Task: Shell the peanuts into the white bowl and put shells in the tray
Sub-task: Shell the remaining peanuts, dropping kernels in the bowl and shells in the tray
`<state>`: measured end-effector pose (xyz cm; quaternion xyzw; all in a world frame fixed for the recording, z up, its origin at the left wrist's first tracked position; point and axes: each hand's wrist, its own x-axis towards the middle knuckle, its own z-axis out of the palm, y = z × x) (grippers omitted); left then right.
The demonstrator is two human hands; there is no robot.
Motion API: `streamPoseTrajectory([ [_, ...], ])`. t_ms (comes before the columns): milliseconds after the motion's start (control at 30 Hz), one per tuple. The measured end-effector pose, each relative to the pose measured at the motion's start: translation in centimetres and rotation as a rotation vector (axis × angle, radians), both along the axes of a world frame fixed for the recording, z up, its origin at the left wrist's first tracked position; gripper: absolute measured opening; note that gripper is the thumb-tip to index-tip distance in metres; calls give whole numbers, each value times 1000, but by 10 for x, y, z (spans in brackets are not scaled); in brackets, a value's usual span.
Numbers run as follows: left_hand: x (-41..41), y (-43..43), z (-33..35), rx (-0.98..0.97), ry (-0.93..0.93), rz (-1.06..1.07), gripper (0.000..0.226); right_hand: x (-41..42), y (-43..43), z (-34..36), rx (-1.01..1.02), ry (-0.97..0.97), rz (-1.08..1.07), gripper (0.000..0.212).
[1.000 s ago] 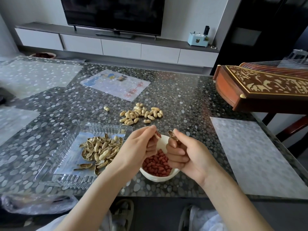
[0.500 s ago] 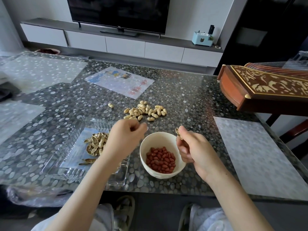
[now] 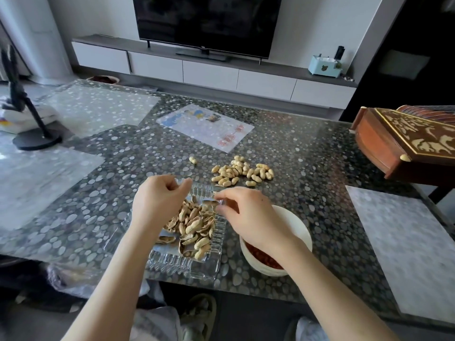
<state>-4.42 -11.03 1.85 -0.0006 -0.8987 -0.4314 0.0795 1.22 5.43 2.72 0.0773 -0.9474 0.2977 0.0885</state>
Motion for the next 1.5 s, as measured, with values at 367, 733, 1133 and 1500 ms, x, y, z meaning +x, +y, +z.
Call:
streamPoseTrajectory([
  [367,-6,-3,0,12,41,1,48,-89,76,-17,198,-208,-467,20],
  [733,-7,15,2,-16,96,-82,45,-122,88,-42,398,-290,-445,23],
  [1133,22,44,7,135,79,-502,48,15,43,14,-586,-291,27,21],
  [1500,56,68,9,195,-18,-818,38,70,52,11,-437,-209,-11,28],
])
